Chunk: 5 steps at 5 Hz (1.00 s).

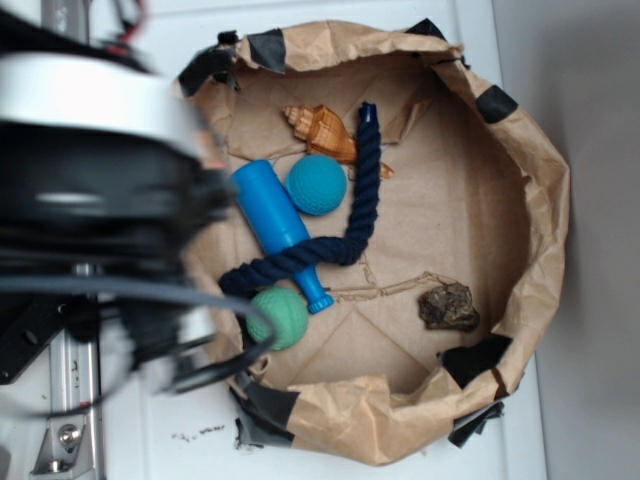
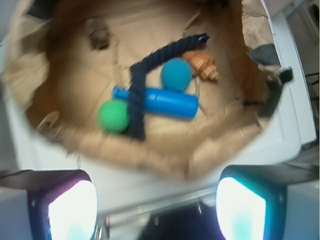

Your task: Grab the blue rope.

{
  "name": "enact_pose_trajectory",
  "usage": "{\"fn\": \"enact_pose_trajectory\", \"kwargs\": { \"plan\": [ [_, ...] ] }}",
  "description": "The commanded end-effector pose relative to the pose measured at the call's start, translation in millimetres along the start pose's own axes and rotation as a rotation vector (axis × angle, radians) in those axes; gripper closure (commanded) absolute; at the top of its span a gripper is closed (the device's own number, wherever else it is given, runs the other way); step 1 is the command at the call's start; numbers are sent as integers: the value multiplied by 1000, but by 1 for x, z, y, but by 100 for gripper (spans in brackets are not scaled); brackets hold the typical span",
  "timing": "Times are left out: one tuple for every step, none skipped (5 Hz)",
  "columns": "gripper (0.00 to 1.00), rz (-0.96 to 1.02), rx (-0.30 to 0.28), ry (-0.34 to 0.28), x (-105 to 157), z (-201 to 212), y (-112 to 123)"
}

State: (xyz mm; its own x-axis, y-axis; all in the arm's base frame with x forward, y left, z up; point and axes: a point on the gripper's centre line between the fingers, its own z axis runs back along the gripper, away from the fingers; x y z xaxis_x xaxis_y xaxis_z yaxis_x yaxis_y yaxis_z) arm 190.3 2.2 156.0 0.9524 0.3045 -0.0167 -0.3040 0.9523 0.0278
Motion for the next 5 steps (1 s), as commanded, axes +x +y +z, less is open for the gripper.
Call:
{"fn": "enact_pose_trajectory", "kwargs": {
  "plan": [
    [0, 38, 7, 97, 26, -83, -2],
    [0, -76, -79, 125, 18, -118, -33],
    [100, -225, -128, 50, 6, -115, -57],
    [100, -249, -140, -37, 14, -84, -48],
    [100, -301, -118, -128, 36, -39, -32]
  ]
}}
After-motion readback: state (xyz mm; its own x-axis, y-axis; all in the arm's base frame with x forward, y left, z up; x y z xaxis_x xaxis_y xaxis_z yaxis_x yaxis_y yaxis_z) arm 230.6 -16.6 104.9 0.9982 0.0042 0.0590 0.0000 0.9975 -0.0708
